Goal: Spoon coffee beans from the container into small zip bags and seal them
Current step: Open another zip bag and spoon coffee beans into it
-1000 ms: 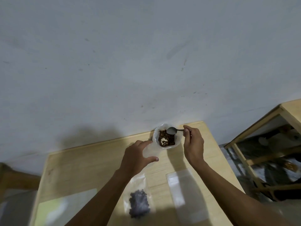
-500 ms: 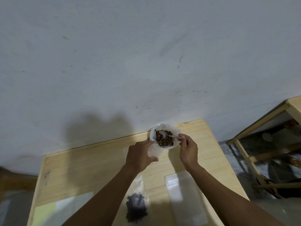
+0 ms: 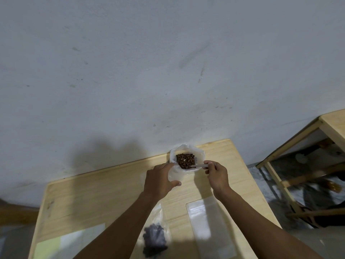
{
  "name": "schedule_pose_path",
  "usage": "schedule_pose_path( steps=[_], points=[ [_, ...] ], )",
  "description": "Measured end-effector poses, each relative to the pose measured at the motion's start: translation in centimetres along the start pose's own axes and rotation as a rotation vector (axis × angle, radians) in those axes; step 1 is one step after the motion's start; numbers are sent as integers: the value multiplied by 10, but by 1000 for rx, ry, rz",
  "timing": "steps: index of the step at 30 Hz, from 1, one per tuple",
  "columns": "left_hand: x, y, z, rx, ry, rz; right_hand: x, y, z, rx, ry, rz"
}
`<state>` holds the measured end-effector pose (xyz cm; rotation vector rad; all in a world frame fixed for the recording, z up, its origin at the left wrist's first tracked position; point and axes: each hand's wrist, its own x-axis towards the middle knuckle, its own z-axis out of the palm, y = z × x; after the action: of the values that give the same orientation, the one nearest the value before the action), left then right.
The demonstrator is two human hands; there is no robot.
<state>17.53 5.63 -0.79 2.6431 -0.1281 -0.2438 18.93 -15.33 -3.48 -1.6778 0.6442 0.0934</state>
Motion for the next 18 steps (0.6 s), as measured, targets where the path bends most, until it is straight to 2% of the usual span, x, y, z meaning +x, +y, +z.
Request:
schedule_pose_path(
  steps=[3, 8, 18],
  points=[
    [-3, -1, 0, -4, -8, -15, -1, -4, -5, 78, 71, 41],
    [-6, -5, -5, -79, 28, -77, -8, -25, -16, 152, 134, -10],
    [-10, -3, -32, -164, 112, -128, -49, -67, -17, 225, 49, -151]
  ],
)
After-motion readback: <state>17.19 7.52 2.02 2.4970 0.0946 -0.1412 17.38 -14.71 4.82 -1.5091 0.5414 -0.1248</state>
